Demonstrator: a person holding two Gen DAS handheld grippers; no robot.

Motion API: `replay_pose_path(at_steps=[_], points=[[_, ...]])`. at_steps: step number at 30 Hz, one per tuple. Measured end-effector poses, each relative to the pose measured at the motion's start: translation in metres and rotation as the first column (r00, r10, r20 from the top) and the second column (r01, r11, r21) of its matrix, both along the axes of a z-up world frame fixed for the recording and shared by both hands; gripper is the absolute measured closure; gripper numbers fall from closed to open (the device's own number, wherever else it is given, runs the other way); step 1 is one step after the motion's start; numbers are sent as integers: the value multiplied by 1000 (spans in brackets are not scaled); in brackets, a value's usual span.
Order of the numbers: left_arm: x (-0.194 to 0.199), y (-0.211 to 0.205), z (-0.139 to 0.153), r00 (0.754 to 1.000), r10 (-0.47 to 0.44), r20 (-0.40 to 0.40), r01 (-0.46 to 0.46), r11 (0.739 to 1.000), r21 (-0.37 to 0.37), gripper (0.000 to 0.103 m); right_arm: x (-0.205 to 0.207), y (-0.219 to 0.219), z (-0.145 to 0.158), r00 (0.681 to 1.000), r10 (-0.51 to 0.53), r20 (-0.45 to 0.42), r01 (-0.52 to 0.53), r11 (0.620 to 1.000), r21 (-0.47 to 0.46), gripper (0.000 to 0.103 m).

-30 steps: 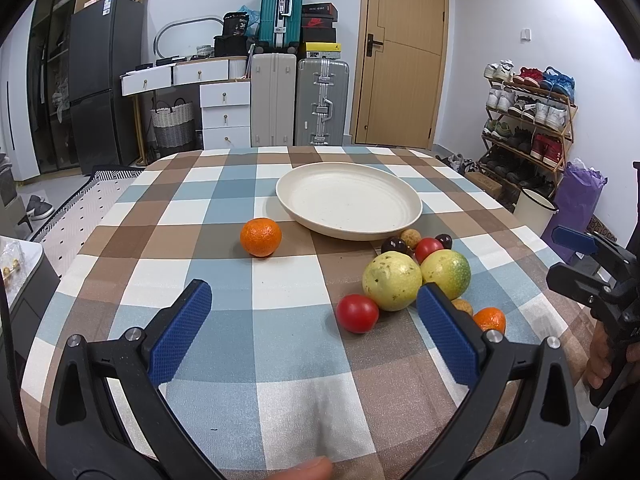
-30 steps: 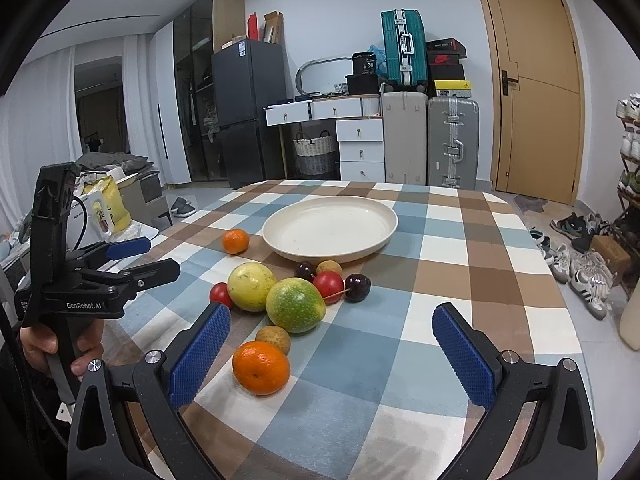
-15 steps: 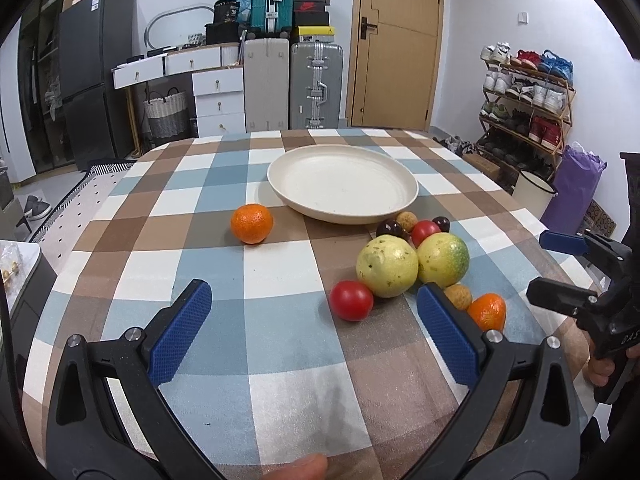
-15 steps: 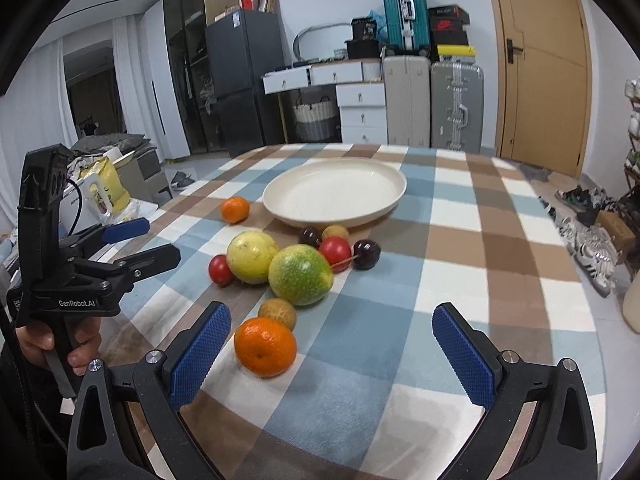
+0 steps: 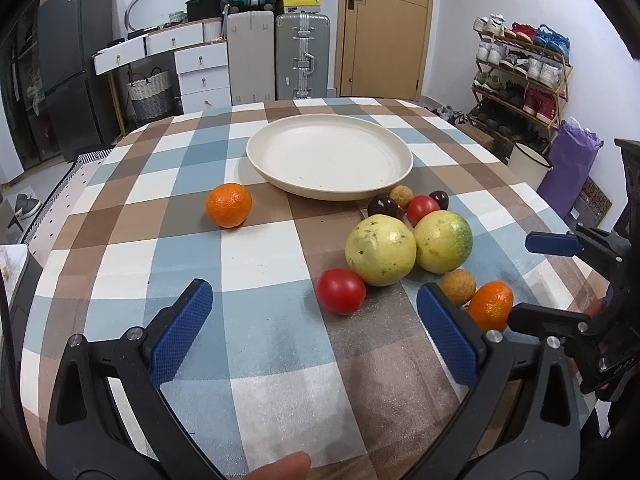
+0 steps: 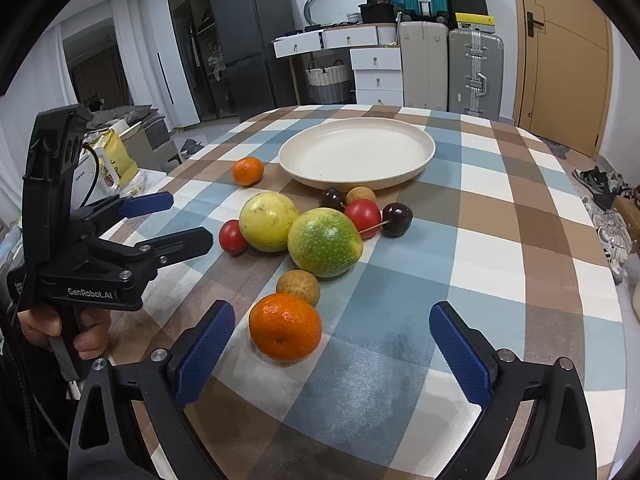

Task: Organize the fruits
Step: 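Move the left tool to the red tomato while the right tool moves to the mandarin orange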

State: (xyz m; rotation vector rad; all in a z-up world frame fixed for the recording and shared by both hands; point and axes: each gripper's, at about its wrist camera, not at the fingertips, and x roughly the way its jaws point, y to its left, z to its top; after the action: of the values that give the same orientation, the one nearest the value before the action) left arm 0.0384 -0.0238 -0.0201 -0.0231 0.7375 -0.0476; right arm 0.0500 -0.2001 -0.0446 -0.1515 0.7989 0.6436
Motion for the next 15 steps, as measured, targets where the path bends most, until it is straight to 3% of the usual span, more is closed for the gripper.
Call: replay_pose_path(at_steps=[7, 15], points=[[15, -9, -9, 998, -37, -41, 39, 998, 46, 6, 2, 5, -8, 999, 25, -45, -25, 1000, -1, 15], [30, -5, -18, 995, -49, -88, 51, 998, 21, 17, 4, 9, -16, 995, 52, -89, -53, 999, -1, 25]])
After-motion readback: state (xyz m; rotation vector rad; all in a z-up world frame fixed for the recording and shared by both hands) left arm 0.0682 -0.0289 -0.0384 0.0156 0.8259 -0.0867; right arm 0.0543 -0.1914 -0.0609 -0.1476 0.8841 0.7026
